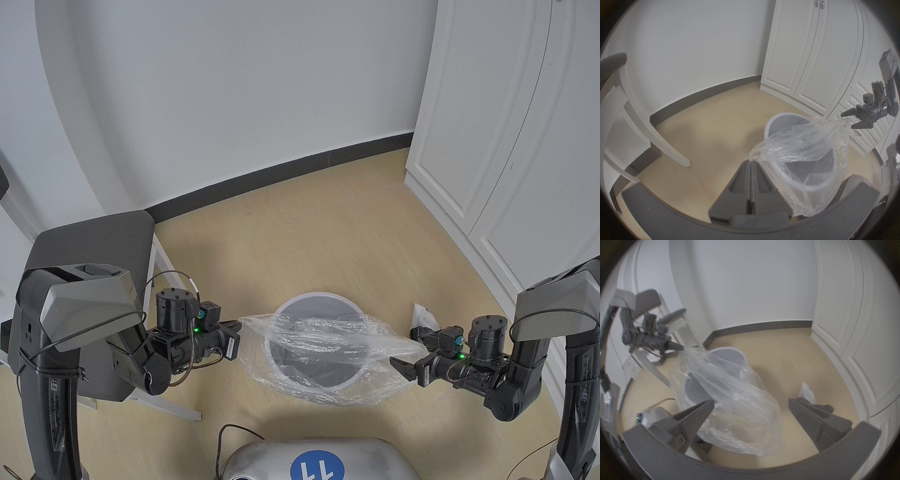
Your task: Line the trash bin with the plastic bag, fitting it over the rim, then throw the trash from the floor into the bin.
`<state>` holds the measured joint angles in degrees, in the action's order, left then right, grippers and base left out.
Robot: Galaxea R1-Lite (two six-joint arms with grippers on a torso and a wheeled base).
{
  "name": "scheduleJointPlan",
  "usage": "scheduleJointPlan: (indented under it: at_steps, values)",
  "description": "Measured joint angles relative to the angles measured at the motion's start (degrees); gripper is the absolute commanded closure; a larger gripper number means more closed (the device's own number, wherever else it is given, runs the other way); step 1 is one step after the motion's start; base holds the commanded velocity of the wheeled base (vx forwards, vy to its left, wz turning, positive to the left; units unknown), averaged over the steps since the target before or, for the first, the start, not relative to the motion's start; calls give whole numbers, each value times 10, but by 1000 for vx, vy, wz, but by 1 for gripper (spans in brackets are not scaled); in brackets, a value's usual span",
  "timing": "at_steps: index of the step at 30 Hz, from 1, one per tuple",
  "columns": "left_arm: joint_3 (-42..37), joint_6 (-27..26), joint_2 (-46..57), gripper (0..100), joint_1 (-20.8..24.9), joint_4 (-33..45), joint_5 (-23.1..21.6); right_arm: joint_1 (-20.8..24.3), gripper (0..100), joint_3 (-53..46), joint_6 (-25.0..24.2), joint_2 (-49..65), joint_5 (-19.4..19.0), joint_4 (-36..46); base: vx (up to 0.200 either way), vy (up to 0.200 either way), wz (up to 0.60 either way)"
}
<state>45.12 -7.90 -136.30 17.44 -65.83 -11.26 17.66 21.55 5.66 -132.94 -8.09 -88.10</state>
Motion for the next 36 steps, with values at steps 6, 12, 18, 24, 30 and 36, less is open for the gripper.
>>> scheduleJointPlan:
  at_steps: [6,12,18,24,30,36]
  values:
    - [-1,-3,2,100,-2,-2,-1,-30,0,-16,-37,30,-83,-5,0,0,0]
    - [-7,-12,3,100,-3,-2,-4,-26,0,4,-43,50,13,-3,0,0,0]
    - [-15,-22,3,100,-1,-1,-5,8,0,36,-71,98,123,89,0,0,0]
    - [-21,-26,4,100,1,-1,-5,38,0,113,-94,161,162,310,0,0,0]
    - [-29,-39,4,0,7,-1,-3,72,0,247,-89,203,200,533,0,0,0]
    - [-49,-60,8,0,16,-2,-2,119,0,398,-41,209,240,644,0,0,0]
